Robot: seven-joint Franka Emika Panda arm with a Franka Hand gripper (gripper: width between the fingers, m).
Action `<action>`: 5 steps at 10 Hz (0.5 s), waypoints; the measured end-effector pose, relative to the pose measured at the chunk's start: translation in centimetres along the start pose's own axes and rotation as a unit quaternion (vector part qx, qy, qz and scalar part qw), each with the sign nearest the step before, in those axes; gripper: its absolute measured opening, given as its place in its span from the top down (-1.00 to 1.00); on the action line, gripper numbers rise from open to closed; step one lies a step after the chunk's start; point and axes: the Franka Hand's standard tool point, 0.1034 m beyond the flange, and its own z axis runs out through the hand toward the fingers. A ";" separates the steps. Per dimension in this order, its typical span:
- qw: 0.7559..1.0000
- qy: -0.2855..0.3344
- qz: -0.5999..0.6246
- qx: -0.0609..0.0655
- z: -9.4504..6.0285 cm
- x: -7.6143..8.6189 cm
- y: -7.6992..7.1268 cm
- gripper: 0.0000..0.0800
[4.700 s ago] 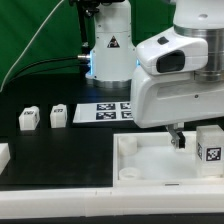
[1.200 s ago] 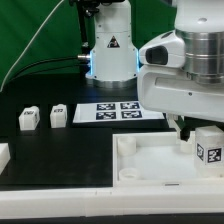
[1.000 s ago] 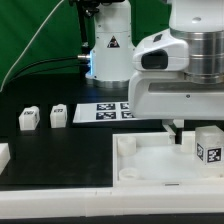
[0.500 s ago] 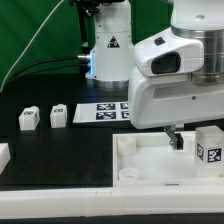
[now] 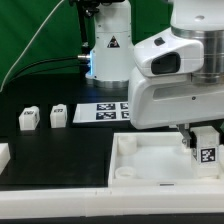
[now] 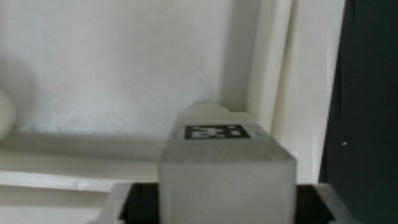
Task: Assemble one leg
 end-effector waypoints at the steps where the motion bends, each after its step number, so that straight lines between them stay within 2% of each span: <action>1: 1.000 0.000 0.004 0.000 0.0 0.0 0.0 0.27; 4: 0.999 0.000 0.032 0.001 0.0 0.0 0.0 0.27; 5: 0.996 0.000 0.086 0.003 0.0 0.0 -0.1 0.27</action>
Offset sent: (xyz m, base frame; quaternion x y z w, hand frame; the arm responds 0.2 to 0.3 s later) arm 0.0000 0.0000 0.0000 0.0000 0.0000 0.0000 1.0000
